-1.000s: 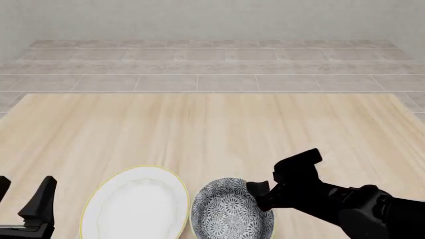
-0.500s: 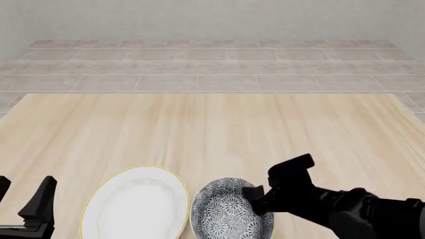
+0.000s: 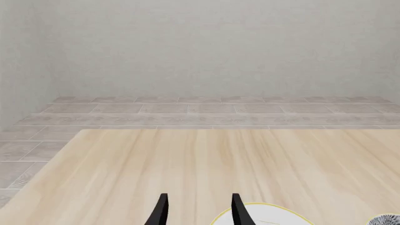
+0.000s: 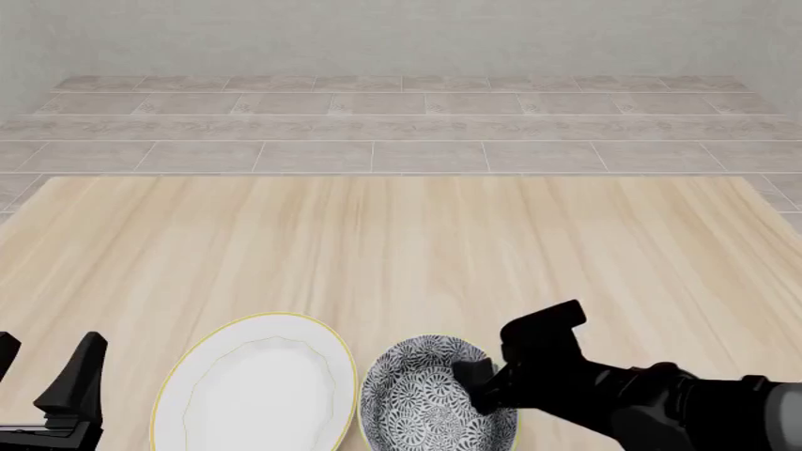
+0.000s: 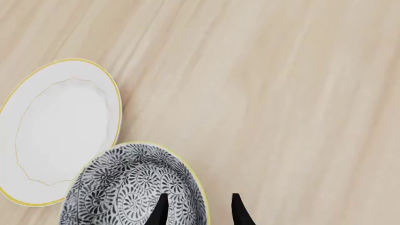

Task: Put the bowl on the plate.

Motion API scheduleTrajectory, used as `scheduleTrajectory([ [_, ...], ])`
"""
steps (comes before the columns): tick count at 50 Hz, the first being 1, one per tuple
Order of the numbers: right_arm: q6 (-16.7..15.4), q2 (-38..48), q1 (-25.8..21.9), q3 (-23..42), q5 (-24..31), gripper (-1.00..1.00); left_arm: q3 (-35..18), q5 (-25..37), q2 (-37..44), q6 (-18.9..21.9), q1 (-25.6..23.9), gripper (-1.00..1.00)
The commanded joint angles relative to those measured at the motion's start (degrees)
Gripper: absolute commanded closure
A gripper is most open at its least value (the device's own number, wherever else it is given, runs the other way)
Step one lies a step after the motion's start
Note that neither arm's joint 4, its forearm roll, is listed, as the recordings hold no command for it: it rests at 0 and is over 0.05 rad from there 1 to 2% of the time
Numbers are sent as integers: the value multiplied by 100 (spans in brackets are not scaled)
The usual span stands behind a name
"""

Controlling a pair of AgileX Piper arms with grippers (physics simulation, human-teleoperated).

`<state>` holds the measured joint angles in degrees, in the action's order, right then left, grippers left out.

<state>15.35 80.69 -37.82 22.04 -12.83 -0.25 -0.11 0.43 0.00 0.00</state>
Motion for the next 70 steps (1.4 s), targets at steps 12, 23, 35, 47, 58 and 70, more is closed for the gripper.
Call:
scheduleTrajectory([
  [12,109,219,-60,-68,-217,-100,0,0,0,0,0,-100],
  [23,128,226,-53,-68,-218,-100,0,0,0,0,0,-100],
  [35,38,148,-31,-52,-162,100,0,0,0,0,0,-100],
  [47,-79,106,138,-78,-166,100,0,0,0,0,0,-100],
  [58,-73,-43,240,-118,-97,100,0,0,0,0,0,-100],
  [70,365,-389,97,-161,-2,100,0,0,0,0,0,-100],
])
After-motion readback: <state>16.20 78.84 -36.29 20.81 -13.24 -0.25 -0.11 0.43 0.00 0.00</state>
